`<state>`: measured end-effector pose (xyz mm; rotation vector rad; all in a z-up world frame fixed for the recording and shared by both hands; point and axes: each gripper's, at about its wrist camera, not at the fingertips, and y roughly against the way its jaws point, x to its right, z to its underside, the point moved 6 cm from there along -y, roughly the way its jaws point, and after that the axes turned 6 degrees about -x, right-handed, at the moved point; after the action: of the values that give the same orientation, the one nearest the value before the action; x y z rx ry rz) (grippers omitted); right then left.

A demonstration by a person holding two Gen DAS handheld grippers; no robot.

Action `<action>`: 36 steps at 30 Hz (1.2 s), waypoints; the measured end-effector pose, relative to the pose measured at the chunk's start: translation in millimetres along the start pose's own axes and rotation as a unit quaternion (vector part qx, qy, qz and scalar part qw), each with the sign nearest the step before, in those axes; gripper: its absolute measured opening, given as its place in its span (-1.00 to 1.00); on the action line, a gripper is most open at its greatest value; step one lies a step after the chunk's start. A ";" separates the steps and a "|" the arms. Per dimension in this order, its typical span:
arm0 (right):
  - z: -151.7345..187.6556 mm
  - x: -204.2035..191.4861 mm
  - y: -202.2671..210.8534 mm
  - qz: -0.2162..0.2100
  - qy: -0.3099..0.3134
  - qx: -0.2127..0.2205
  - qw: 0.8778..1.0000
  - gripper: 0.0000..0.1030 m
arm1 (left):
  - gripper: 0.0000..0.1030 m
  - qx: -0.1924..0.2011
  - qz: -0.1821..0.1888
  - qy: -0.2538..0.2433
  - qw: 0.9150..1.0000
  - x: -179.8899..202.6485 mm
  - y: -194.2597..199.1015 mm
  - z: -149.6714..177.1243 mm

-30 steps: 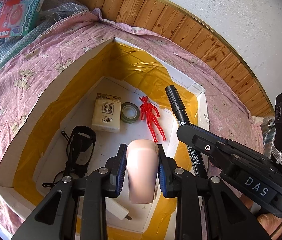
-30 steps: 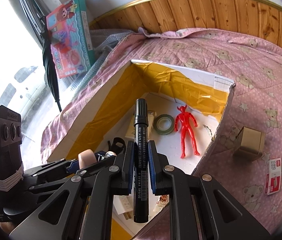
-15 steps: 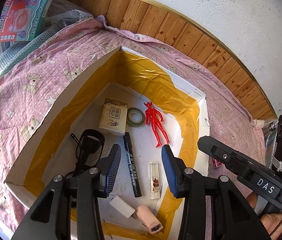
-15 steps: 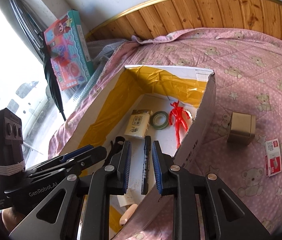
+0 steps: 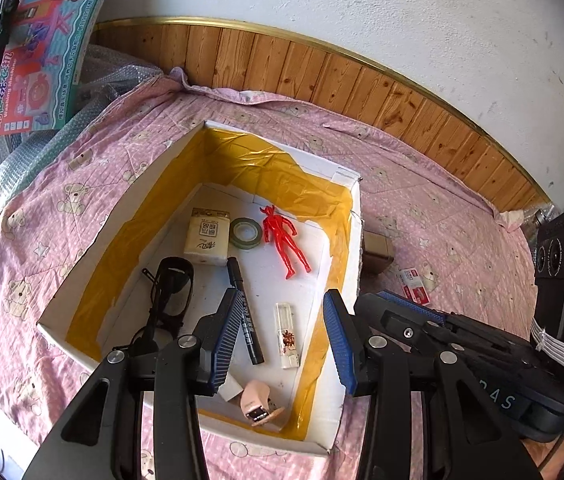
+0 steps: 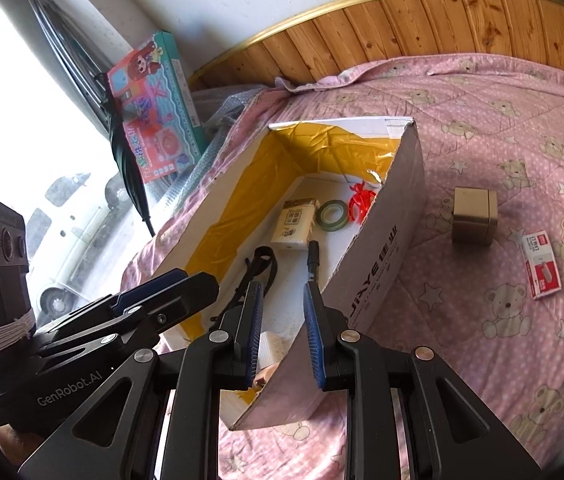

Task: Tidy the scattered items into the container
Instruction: 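Move both tools back toward the brown box and staple box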

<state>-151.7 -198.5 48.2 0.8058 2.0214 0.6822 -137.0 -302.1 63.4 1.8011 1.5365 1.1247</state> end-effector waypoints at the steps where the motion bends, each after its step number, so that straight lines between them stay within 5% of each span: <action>1: 3.0 -1.0 3.2 -0.001 0.000 0.002 1.000 -0.54 | -0.14 0.002 0.000 -0.002 1.000 2.9 3.2 2.4; 20: 57.5 23.2 65.8 0.001 -0.028 0.040 0.999 -0.54 | -0.14 0.032 -0.002 -0.058 0.998 66.6 45.2 44.8; 36: 75.8 100.0 83.6 0.021 -0.105 0.056 0.993 -0.54 | -0.14 -0.010 0.029 -0.129 0.991 137.1 10.7 70.9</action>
<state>-107.8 -57.3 19.2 0.9470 1.8684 0.4897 -69.5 -163.1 70.5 1.9043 1.3254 0.8871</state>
